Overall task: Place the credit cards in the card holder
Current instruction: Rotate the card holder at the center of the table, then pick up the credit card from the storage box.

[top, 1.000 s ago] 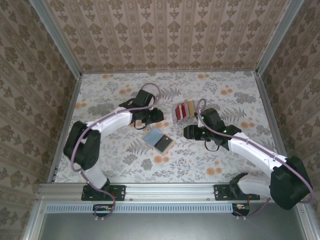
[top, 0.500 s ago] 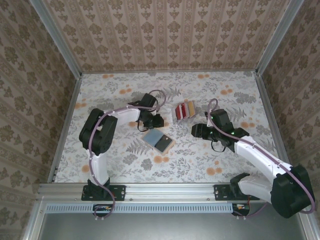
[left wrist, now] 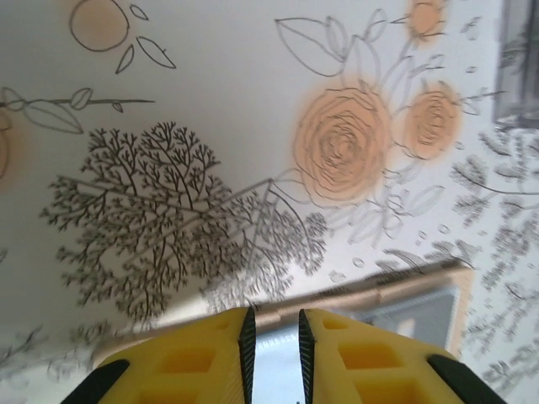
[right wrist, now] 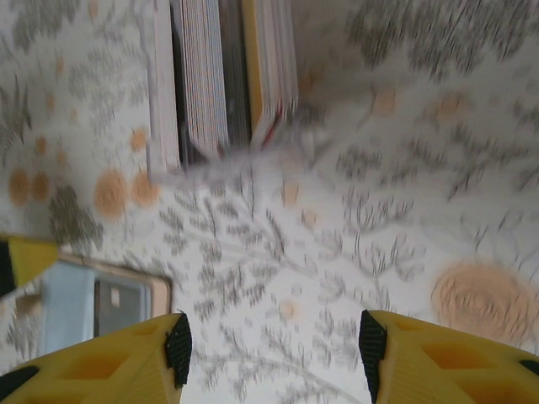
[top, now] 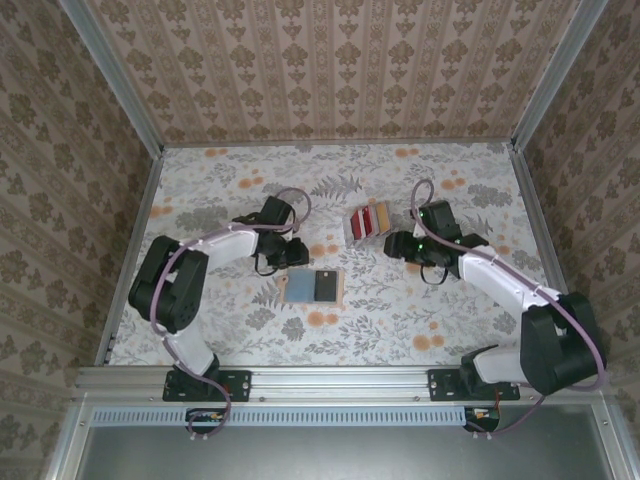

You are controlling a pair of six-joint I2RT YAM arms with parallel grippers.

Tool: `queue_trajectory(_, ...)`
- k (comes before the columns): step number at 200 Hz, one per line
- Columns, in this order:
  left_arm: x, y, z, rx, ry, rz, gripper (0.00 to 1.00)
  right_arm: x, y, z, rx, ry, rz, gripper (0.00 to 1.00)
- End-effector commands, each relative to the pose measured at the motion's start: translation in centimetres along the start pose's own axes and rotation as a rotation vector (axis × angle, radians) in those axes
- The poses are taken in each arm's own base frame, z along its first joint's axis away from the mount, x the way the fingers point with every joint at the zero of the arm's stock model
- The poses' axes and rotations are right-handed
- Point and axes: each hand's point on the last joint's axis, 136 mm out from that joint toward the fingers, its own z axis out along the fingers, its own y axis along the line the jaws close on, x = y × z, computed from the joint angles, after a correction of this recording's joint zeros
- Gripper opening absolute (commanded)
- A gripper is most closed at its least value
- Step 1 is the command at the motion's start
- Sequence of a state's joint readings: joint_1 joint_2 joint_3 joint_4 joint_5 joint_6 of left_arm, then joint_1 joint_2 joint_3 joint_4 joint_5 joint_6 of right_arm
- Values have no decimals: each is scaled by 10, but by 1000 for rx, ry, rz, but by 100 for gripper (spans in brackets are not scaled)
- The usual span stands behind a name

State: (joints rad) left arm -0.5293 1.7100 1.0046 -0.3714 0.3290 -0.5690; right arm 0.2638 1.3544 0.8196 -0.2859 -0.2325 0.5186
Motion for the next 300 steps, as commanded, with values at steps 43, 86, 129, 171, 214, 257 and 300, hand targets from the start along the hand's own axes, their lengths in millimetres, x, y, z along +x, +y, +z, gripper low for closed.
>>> queue_trajectory(43, 15, -14, -60, 107, -186, -22, 25, -55, 5, 21, -52, 21, -10, 59)
queue_trajectory(86, 40, -6, -75, 189, -290, -2, 26, -66, 18, 48, -115, 98, -3, 58)
queue_trajectory(129, 62, 16, -76, 161, -323, -47, 26, -69, 24, 58, -146, 125, 7, 57)
queue_trajectory(171, 63, 19, -78, 159, -342, -54, 27, -64, 23, 61, -144, 143, 8, 57)
queue_trajectory(214, 59, 13, -73, 179, -322, -54, 27, -62, 32, 64, -180, 156, 8, 57)
queue_trajectory(257, 58, 6, -66, 204, -305, -58, 27, -61, 38, 74, -181, 171, -2, 57)
queue_trajectory(300, 60, 0, -59, 210, -295, -52, 27, -57, 38, 85, -171, 195, -6, 55)
